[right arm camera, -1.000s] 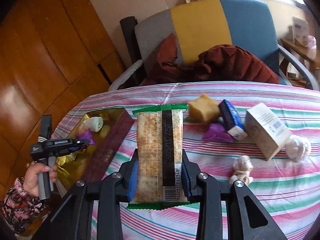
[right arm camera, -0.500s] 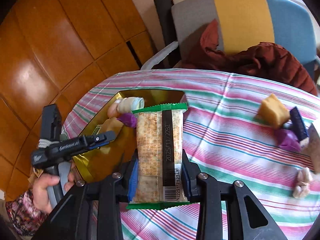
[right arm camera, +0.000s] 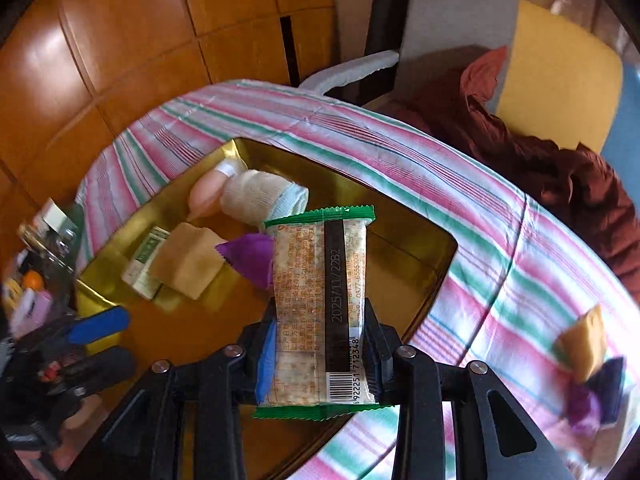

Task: Organize objects
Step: 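Carry the candy and cracker bar to the gold tray and release both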

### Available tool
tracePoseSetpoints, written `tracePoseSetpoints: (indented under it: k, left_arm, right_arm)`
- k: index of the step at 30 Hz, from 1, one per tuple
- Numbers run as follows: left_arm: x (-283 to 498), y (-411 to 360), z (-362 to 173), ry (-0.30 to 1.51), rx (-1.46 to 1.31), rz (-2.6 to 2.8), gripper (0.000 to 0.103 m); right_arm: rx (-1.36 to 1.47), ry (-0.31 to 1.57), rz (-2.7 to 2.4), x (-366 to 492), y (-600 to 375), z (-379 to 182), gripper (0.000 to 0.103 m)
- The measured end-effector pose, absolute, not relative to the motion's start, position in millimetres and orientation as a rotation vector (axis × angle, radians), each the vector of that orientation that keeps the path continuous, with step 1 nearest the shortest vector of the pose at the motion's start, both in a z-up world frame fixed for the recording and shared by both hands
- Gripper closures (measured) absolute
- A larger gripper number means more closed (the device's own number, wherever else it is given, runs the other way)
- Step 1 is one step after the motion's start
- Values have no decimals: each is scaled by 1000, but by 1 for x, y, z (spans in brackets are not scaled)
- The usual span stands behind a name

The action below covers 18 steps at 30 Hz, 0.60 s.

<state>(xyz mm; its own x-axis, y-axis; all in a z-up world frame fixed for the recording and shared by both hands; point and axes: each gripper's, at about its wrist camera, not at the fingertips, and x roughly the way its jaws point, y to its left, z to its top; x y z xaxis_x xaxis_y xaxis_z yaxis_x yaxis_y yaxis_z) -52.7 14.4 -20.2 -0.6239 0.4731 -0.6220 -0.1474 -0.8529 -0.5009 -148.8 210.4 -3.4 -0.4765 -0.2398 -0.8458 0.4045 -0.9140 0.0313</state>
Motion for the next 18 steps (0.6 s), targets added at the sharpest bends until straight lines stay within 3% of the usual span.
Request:
tracePoseSetpoints:
  k: [11,18]
  left_arm:
    - [-56,7,-20,-617,-1117,2489,44]
    - [-56,13,-22,-603,-1131,2476,44]
  right_arm:
    - [1348,539,-2399,-191,183,-20,64]
    - [1220,481,-2483,-176,193,0,59]
